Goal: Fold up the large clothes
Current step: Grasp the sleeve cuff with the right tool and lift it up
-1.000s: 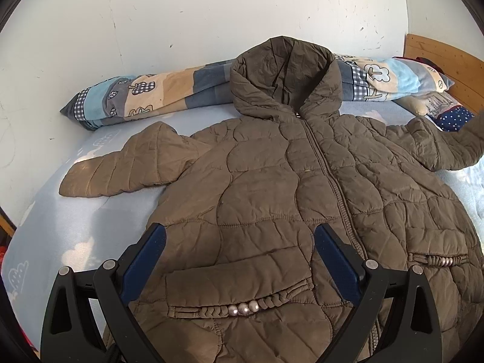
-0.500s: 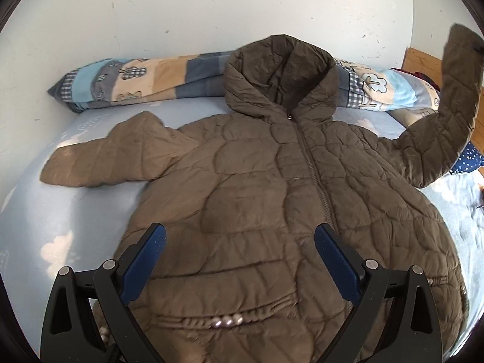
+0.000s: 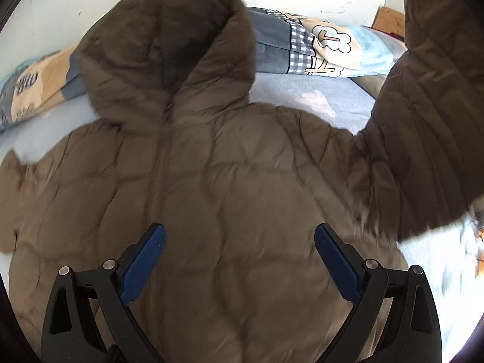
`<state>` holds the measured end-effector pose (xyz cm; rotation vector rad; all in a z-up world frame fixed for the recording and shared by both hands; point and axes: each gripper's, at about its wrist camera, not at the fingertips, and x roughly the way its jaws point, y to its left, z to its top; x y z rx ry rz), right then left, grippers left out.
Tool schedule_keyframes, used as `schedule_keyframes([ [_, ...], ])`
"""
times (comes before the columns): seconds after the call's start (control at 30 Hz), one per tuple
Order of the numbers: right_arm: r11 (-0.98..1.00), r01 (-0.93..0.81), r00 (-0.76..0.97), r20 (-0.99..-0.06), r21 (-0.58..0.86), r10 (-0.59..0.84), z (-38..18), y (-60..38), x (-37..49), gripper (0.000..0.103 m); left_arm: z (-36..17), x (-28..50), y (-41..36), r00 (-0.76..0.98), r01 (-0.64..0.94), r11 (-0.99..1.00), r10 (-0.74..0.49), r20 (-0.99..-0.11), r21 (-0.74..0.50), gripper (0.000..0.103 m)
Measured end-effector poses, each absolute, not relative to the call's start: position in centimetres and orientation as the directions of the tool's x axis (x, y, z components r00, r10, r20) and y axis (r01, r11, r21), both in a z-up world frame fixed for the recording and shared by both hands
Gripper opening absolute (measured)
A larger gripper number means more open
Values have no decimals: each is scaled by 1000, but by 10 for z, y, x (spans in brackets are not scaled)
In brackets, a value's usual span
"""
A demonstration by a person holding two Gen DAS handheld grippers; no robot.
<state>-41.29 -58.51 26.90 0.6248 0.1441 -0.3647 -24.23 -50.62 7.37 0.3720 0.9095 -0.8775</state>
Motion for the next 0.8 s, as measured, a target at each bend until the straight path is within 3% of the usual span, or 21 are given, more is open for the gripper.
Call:
schedule_keyframes([
  [0.13, 751, 363, 931, -248, 552, -268, 265, -591, -408, 15, 42, -239, -540, 225, 812, 582, -381, -897, -44, 98],
  [0.27, 749, 356, 934, -248, 559, -259, 265, -592, -407, 15, 56, -237, -519, 267, 812, 582, -435, -860, -43, 98],
  [0.43, 746, 346, 936, -263, 568, -234, 259, -592, -396, 15, 106, -214, -442, 316, 758, 639, -533, -785, -129, 98],
  [0.67, 780, 305, 939, -310, 547, -150, 241, -558, -349, 15, 159, -203, -275, 500, 617, 786, -438, -747, -47, 98],
  [0.8, 807, 311, 919, -375, 502, -121, 215, -530, -310, 15, 151, -196, -204, 554, 519, 848, -426, -715, -103, 98],
])
